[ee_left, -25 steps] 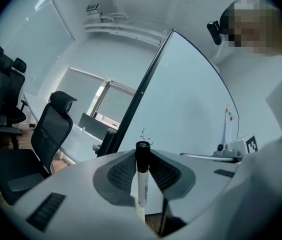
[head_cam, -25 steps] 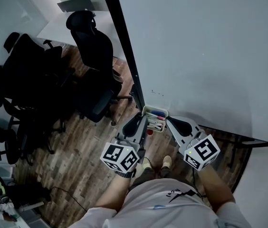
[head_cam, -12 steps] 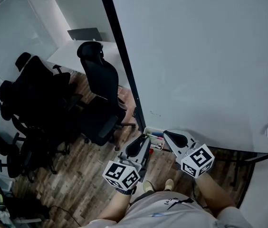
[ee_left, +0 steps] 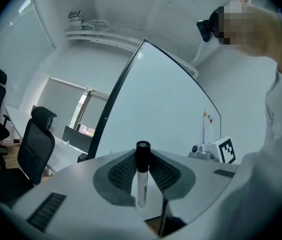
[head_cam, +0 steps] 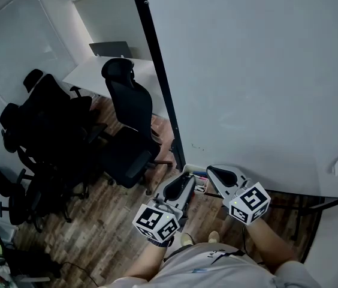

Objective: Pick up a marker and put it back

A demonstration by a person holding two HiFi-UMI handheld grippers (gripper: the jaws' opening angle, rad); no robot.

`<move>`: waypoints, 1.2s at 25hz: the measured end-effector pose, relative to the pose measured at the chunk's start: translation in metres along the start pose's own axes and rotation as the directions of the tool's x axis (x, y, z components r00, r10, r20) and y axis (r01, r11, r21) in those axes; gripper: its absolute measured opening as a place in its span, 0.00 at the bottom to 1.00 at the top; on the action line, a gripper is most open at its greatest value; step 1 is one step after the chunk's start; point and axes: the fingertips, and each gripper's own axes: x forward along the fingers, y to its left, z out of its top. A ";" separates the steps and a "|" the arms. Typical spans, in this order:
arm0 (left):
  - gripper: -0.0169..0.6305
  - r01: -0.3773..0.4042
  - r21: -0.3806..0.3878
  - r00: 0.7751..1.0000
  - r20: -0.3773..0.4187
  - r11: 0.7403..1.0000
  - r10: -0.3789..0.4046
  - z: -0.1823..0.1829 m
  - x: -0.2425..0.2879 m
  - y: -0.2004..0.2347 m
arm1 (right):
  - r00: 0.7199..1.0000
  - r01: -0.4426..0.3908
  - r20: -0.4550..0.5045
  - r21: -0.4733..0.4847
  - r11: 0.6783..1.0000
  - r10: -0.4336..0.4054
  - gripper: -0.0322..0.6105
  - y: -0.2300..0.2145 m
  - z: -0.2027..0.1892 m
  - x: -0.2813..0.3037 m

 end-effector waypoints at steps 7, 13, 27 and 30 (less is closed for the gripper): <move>0.16 -0.012 -0.027 1.000 0.010 1.000 0.012 0.006 0.001 0.004 | 1.000 0.003 0.006 -0.011 1.000 -0.003 0.07 0.001 0.011 -0.001; 0.16 -0.039 -0.045 0.999 0.000 0.998 0.039 -0.004 0.002 0.017 | 1.000 0.015 -0.007 -0.001 1.000 -0.015 0.07 0.000 0.005 -0.002; 0.16 -0.079 -0.037 0.993 -0.094 0.996 0.075 -0.074 0.021 0.049 | 0.998 0.047 -0.037 0.051 0.998 -0.045 0.07 -0.003 -0.024 0.000; 0.16 -0.084 -0.038 0.991 -0.110 0.996 0.079 -0.088 0.025 0.056 | 0.998 0.048 -0.034 0.060 0.997 -0.046 0.07 -0.006 -0.029 0.005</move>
